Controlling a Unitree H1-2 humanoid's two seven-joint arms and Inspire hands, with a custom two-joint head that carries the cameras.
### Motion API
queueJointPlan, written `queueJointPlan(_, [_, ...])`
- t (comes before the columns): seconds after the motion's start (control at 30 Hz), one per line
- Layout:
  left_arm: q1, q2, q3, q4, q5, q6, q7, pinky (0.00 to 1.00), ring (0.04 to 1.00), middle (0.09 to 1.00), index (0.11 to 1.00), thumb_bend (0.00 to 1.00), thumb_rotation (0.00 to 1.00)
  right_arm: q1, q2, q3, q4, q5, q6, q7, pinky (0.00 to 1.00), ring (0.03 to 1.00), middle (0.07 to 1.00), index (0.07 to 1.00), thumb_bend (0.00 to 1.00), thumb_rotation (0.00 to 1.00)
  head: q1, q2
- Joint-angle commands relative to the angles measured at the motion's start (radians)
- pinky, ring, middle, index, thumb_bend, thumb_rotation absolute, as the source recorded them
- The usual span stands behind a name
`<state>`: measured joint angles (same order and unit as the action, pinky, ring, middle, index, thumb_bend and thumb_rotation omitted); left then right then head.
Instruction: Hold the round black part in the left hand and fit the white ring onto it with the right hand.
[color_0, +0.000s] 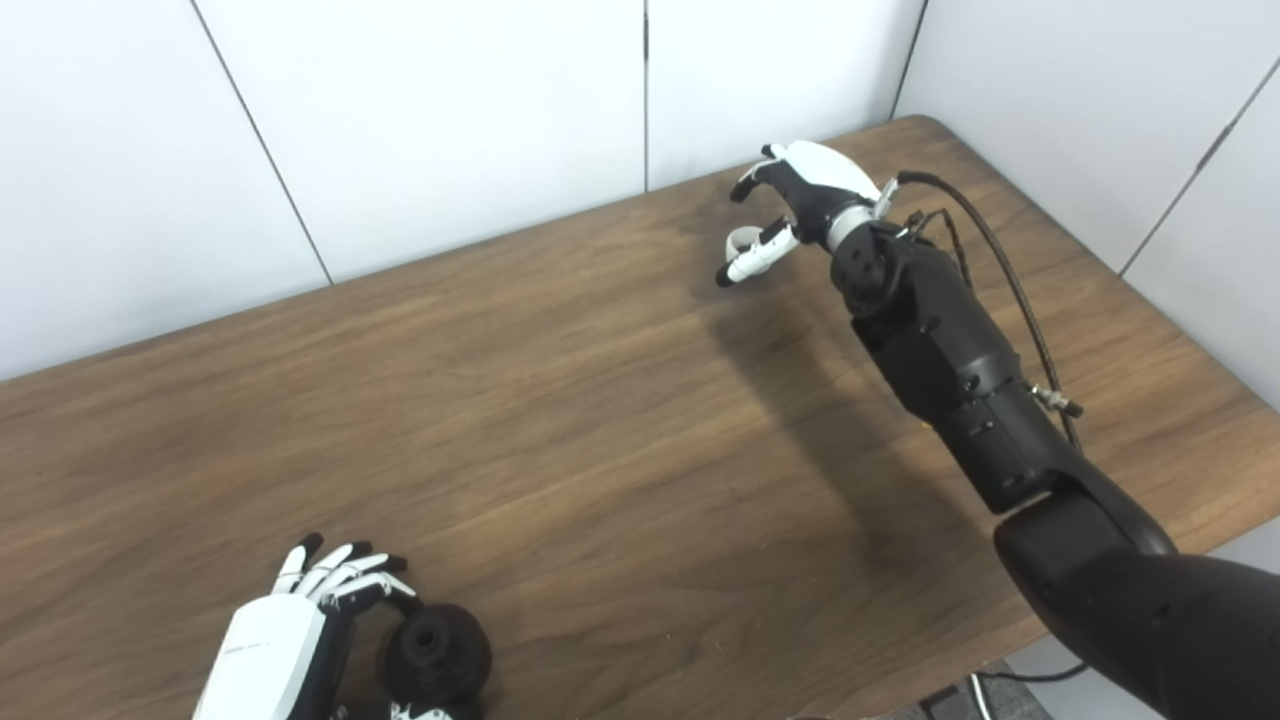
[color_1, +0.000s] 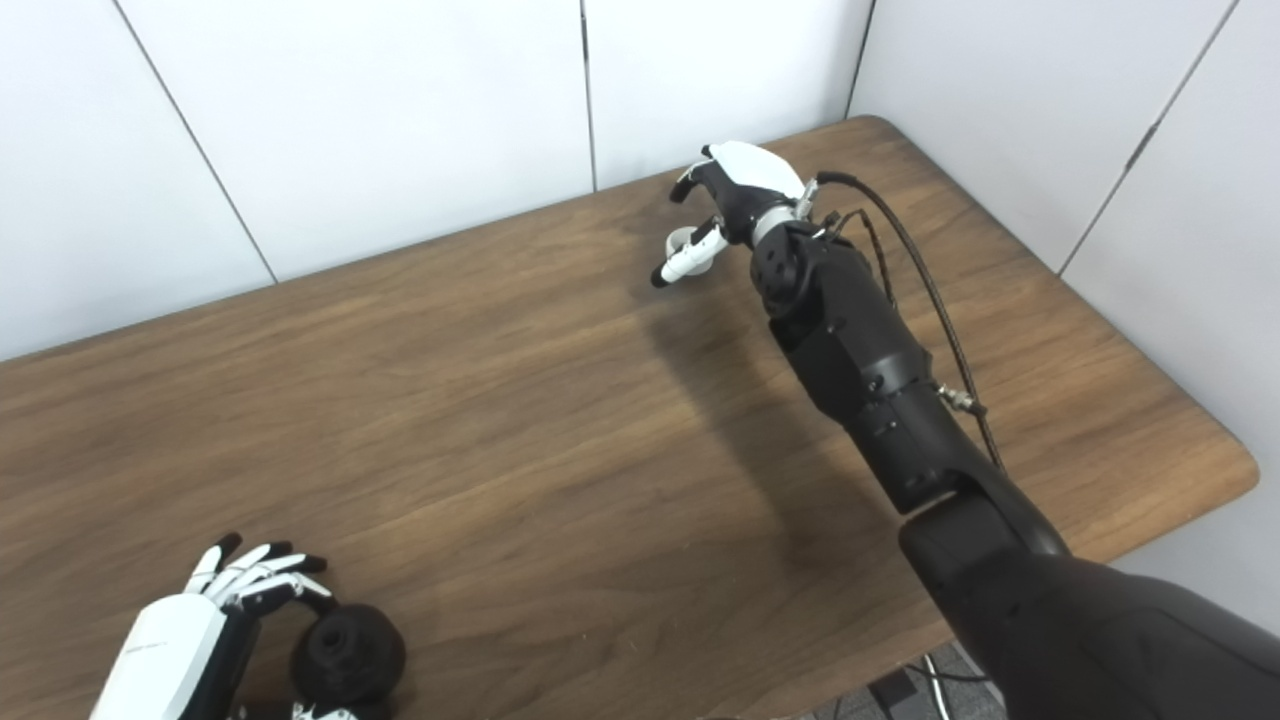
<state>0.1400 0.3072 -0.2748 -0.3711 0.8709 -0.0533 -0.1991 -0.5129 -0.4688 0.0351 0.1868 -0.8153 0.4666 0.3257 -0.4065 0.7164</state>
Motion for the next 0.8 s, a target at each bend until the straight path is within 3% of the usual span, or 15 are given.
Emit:
queueJointPlan(0.0, [0.002, 0.007, 0.006, -0.025, 0.010, 0.001, -0.002, 1.00, 0.882, 0.780, 0.485, 0.52, 0.05, -0.064, -0.023, -0.007, -0.001, -0.028, 0.003, -0.002, 0.99, 1.000, 1.000, 0.738, 0.87, 0.28, 0.001, 0.001])
queueJointPlan(0.77, [0.007, 0.009, 0.012, -0.030, -0.002, -0.006, -0.003, 0.99, 0.879, 0.779, 0.485, 0.52, 0.05, -0.070, -0.019, -0.039, 0.045, -0.088, 0.003, 0.043, 1.00, 1.000, 0.998, 0.726, 0.86, 0.29, -0.001, 0.007])
